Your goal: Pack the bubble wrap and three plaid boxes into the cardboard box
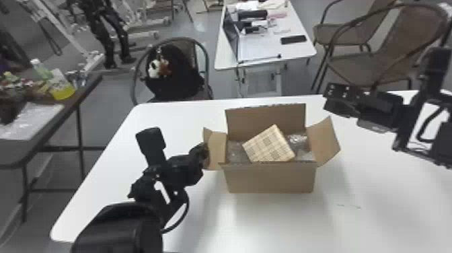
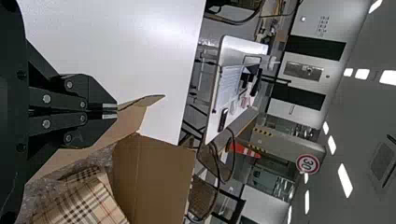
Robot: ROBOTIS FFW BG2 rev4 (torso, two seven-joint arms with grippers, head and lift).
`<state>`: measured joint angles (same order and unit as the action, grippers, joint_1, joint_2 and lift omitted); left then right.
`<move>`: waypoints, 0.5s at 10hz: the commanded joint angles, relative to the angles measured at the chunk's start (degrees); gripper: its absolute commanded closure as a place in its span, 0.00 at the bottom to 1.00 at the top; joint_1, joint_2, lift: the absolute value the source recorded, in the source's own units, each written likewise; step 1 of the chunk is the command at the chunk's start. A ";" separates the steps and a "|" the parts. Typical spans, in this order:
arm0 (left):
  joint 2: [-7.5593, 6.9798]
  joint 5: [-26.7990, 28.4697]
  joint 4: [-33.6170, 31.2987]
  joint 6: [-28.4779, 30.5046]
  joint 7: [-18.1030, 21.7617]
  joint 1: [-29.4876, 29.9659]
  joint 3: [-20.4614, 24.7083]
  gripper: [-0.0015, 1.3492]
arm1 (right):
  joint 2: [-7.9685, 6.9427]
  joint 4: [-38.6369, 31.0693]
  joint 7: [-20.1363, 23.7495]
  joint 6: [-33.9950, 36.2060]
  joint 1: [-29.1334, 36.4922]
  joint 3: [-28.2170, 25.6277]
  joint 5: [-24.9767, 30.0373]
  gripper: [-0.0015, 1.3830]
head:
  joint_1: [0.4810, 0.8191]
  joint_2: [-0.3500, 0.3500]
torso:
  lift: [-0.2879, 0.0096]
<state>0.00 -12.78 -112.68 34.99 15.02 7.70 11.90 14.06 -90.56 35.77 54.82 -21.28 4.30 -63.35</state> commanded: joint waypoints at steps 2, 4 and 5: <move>0.15 -0.23 0.00 -0.54 0.01 0.39 0.32 0.90 | 0.26 -16.66 -7.03 -4.46 12.05 -8.78 13.08 0.12 | 0.53 0.80 | 0.52; 0.15 -0.49 -0.09 -0.89 0.01 0.65 0.58 0.90 | 0.00 -23.43 -10.28 -14.66 22.77 -12.30 26.26 0.12 | 0.57 0.73 | 0.52; 0.15 -0.58 -0.09 -0.98 0.09 0.92 0.76 0.90 | -0.44 -25.19 -12.13 -20.90 27.87 -13.70 32.24 0.12 | 0.61 0.68 | 0.52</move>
<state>0.00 -13.32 -112.75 34.11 15.10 8.44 12.51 13.86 -114.39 23.86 38.05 3.21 -8.42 -35.20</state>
